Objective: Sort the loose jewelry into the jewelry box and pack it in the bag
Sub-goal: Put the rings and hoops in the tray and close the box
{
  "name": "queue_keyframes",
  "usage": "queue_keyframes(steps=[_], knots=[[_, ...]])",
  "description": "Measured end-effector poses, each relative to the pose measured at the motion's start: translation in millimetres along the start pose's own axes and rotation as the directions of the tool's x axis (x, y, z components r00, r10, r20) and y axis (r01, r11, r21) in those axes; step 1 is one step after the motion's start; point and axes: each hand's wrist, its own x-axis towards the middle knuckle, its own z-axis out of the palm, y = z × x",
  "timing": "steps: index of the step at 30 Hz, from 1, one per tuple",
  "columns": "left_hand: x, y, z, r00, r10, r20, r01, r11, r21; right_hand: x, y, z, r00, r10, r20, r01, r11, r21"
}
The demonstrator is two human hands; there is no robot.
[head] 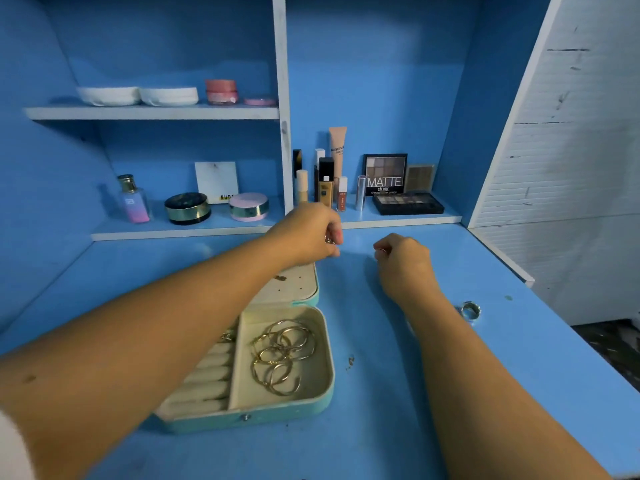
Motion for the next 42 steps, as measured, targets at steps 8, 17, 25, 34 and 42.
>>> queue_keyframes(steps=[8, 17, 25, 34, 42], knots=[[-131.3, -38.4, -85.6, 0.973, -0.178, -0.147, 0.135, 0.955, -0.263, -36.7, -43.4, 12.6, 0.920, -0.386, 0.065, 0.365, 0.906, 0.212], [-220.2, -52.1, -61.5, 0.990, -0.138, -0.039, 0.125, 0.963, -0.239, -97.1, -88.1, 23.1, 0.769, -0.595, 0.233, 0.499, 0.787, 0.363], [-220.0, -43.3, -51.4, 0.998, -0.065, 0.003, 0.065, 0.997, -0.042, -99.5, -87.9, 25.3, 0.761, -0.598, 0.250, 0.493, 0.785, 0.375], [-224.0, -45.1, -42.5, 0.991, -0.061, -0.120, 0.062, 0.998, 0.000, -99.3, -86.9, 24.6, 0.754, -0.599, 0.271, 0.473, 0.780, 0.409], [-219.7, -45.0, -40.6, 0.994, -0.071, -0.083, 0.073, 0.997, 0.014, -98.6, -85.8, 25.1, 0.764, -0.581, 0.281, 0.460, 0.795, 0.394]])
